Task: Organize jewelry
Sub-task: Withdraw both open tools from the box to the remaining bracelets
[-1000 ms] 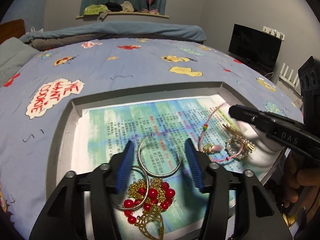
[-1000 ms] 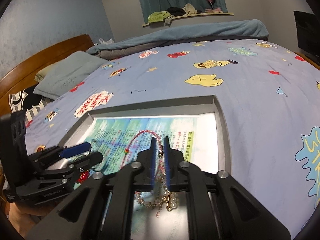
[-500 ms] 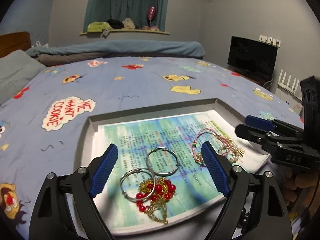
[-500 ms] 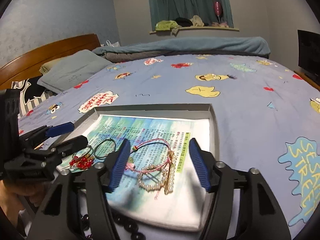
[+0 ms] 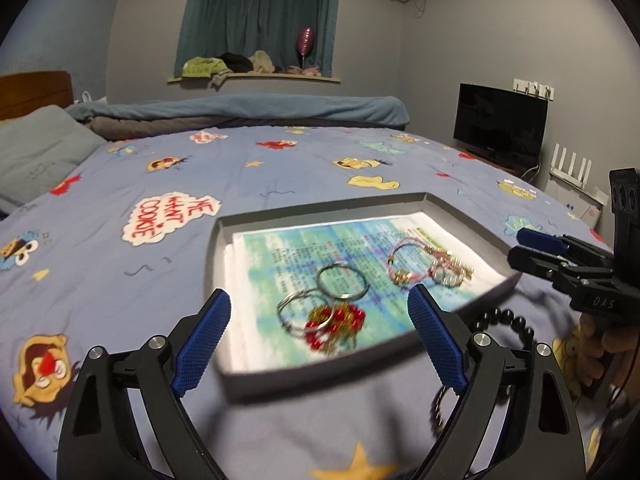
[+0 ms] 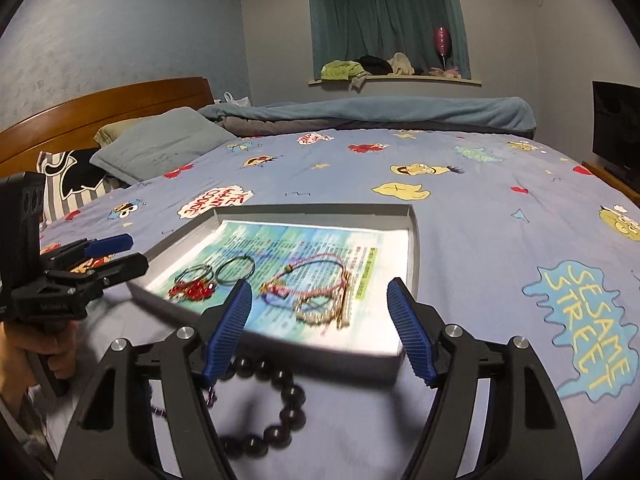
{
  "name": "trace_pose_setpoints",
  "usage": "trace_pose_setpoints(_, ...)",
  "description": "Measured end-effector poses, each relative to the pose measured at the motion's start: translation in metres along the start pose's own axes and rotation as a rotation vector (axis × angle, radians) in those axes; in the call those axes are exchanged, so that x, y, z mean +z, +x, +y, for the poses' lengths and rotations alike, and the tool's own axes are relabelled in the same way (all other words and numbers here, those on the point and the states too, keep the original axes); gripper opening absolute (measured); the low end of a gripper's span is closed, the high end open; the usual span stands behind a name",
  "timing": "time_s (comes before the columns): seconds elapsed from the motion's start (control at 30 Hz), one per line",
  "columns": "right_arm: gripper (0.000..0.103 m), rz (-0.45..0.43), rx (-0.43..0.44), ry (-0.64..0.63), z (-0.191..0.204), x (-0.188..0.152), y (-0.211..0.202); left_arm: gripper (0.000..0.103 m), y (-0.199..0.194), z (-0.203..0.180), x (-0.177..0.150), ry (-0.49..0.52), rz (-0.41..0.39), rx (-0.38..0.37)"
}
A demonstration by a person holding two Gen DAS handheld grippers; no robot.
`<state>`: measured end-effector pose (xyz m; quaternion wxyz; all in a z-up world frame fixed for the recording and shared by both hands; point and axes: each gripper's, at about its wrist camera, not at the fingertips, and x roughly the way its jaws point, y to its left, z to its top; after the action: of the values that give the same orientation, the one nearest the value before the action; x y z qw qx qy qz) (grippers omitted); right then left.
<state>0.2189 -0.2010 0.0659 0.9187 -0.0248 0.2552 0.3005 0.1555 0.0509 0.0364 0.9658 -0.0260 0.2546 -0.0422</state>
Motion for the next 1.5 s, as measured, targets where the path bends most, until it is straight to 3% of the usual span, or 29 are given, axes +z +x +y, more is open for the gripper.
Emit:
trace_pose_setpoints(0.47,0.070,0.010,0.024,0.015,0.006,-0.025,-0.029,0.090,-0.033,-0.011,-0.031,0.052,0.002,-0.069)
trace_pose_setpoints(0.63,0.048,0.101,0.058,0.039,0.005,-0.036,-0.017,0.090,-0.032,-0.024,-0.038,0.095,0.017,-0.086)
trace_pose_setpoints(0.87,0.047,0.216,0.098,0.099,-0.003,-0.042,0.008,0.090,-0.023,-0.037,-0.040,0.119,0.044,-0.098)
trace_pose_setpoints(0.9,0.037,0.224,0.101,0.098,-0.002,-0.043,0.010,0.090,-0.022,-0.038,-0.041,0.124,0.047,-0.101)
trace_pose_setpoints(0.93,0.021,0.234,0.104,0.096,-0.002,-0.044,0.012,0.090,-0.021,-0.040,-0.041,0.131,0.050,-0.105)
trace_pose_setpoints(1.03,0.015,0.229,0.112,0.106,-0.004,-0.044,0.010,0.090,-0.020,-0.045,-0.043,0.149,0.058,-0.116)
trace_pose_setpoints(1.27,0.014,0.174,0.048,0.103,-0.019,-0.042,-0.012,0.090,-0.018,-0.055,-0.044,0.179,0.070,-0.137)
trace_pose_setpoints(1.5,0.015,0.181,0.028,0.131,-0.040,-0.045,-0.022,0.090,-0.014,-0.073,-0.047,0.237,0.087,-0.175)
